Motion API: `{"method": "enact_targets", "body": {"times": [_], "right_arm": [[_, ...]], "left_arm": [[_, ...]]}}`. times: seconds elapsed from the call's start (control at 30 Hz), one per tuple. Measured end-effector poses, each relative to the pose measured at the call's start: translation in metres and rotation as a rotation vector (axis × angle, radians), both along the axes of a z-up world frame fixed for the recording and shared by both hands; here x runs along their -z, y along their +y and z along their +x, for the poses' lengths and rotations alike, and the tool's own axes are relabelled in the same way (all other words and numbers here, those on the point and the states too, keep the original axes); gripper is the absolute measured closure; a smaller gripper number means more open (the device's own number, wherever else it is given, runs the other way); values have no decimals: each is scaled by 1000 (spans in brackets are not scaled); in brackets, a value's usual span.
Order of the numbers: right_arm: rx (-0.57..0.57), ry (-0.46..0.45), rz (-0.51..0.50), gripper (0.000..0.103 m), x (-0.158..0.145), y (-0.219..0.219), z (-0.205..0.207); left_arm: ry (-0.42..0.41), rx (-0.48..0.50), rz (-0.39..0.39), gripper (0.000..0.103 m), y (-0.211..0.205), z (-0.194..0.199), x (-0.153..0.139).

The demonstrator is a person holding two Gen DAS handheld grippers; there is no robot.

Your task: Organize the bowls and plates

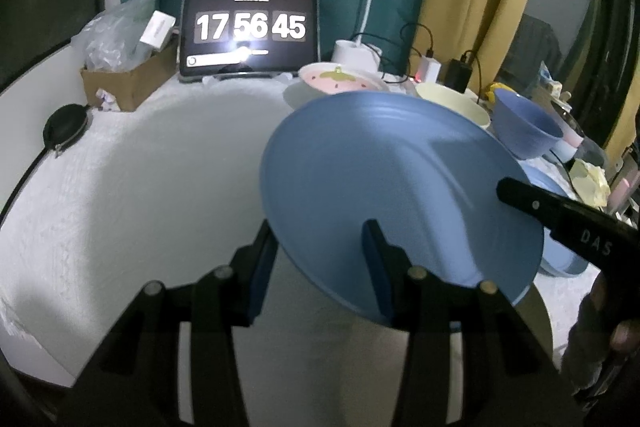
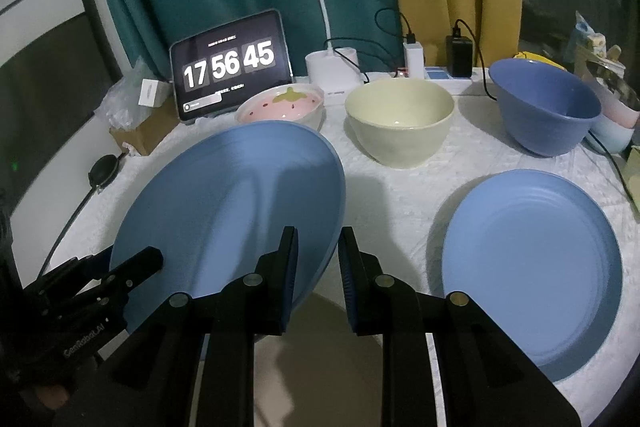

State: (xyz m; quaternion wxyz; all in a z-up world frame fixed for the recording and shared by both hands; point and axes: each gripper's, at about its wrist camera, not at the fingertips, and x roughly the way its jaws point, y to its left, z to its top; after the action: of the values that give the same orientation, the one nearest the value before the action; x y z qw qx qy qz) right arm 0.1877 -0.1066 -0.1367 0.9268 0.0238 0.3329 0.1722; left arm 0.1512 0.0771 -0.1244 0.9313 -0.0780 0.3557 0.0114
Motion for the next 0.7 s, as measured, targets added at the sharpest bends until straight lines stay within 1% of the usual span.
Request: {"method": "enact_targets", "body": {"times": [0.7], "right_arm": [[67, -9, 51, 81, -5, -49, -7]], "left_arm": [[2, 68, 51, 58, -49, 6, -9]]}}
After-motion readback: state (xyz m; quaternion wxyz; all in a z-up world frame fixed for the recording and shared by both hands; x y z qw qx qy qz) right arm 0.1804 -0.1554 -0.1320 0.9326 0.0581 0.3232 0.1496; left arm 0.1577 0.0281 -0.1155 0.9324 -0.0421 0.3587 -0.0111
